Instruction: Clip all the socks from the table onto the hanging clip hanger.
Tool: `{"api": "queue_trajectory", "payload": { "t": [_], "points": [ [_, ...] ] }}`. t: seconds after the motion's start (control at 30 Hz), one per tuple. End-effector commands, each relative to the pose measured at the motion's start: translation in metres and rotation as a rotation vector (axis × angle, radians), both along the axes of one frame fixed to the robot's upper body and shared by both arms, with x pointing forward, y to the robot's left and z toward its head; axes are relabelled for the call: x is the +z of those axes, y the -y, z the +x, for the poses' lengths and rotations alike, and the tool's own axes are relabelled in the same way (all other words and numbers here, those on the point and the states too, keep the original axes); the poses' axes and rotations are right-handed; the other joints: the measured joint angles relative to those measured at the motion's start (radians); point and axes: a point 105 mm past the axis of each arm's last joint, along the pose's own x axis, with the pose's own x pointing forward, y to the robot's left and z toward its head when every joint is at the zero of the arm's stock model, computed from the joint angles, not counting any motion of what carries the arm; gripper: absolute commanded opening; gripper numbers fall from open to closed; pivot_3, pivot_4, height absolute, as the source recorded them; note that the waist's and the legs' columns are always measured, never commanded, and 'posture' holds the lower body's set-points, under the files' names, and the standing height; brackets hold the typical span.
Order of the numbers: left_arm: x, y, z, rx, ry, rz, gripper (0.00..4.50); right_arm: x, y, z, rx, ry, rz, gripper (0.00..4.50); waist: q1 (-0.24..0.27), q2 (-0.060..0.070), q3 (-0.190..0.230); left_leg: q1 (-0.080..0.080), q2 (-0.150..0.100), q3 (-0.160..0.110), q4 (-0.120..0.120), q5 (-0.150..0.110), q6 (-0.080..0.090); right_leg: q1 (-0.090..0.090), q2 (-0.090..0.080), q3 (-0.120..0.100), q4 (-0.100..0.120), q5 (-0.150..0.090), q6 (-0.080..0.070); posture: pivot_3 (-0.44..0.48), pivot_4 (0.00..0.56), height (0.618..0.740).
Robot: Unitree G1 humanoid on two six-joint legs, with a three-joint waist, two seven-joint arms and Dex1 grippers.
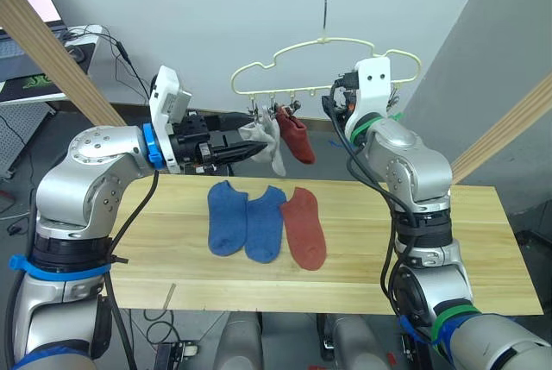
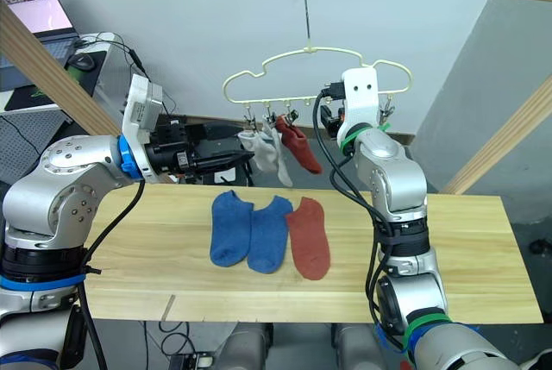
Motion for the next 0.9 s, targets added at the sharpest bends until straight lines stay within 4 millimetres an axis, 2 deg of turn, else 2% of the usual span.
{"api": "queue_trajectory", "payload": {
  "t": [0.03, 0.1, 0.17, 0.33, 0.43, 0.6, 0.73, 0.9],
  "points": [
    [0.01, -0.002, -0.006, 0.0, 0.046, -0.004, 2.92, 0.019, -0.004, -0.003, 0.017, 0.073, 0.003, 2.51, 0.001, 0.0, 0.0, 0.0, 0.0, 0.0, 0.0, 0.0, 0.0, 0.0, 0.0, 0.0, 0.0, 0.0, 0.0, 0.192, 0.228, 0.74],
    [0.01, -0.002, -0.006, 0.0, 0.046, -0.003, 2.92, 0.019, -0.003, -0.003, 0.014, 0.074, -0.003, 2.51, 0.002, 0.0, 0.0, 0.0, 0.0, 0.0, 0.0, 0.0, 0.0, 0.0, 0.0, 0.0, 0.0, 0.0, 0.0, 0.19, 0.233, 0.74],
    [0.01, -0.002, -0.006, 0.001, 0.045, -0.002, 2.92, 0.019, -0.002, -0.003, 0.007, 0.079, -0.011, 2.12, 0.003, 0.0, 0.0, 0.0, 0.0, 0.0, -0.001, 0.0, 0.0, 0.0, 0.0, 0.0, 0.0, 0.0, 0.0, 0.19, 0.233, 0.74],
    [0.007, -0.001, -0.007, 0.003, 0.042, 0.003, 2.92, 0.021, 0.0, -0.002, -0.006, 0.088, -0.015, 0.6, 0.005, 0.0, 0.0, 0.0, 0.0, 0.0, -0.001, 0.0, 0.0, -0.001, 0.0, 0.0, 0.0, 0.0, -0.001, 0.189, 0.232, 0.74],
    [0.002, -0.001, -0.005, 0.021, 0.028, 0.021, 2.92, 0.021, 0.001, -0.001, -0.011, 0.089, -0.015, 0.02, 0.007, 0.0, 0.0, 0.0, 0.0, 0.0, -0.002, 0.0, 0.0, -0.001, 0.0, 0.0, 0.0, 0.0, -0.001, 0.189, 0.229, 0.74],
    [-0.023, 0.002, -0.001, 0.078, -0.054, 0.136, 2.92, 0.022, 0.003, -0.001, -0.02, 0.092, -0.014, 0.02, 0.009, 0.0, 0.0, 0.0, 0.0, 0.0, -0.004, 0.0, 0.0, -0.001, 0.0, 0.0, -0.001, -0.001, -0.001, 0.183, 0.23, 0.74],
    [-0.038, 0.01, 0.001, 0.084, -0.113, 0.131, 2.92, 0.023, 0.003, -0.001, -0.021, 0.09, -0.009, 0.02, 0.011, 0.0, 0.0, 0.0, 0.0, 0.001, -0.004, 0.0, 0.0, -0.002, 0.0, 0.0, -0.001, -0.001, -0.001, 0.179, 0.232, 0.74],
    [-0.06, 0.031, 0.012, 0.111, -0.103, 0.128, 4.35, 0.026, 0.0, -0.002, -0.007, 0.094, -0.003, 0.02, 0.015, 0.0, 0.0, 0.0, 0.0, 0.001, -0.004, 0.0, 0.0, -0.002, 0.0, 0.0, -0.001, -0.001, -0.001, 0.172, 0.233, 0.74]
  ]
}}
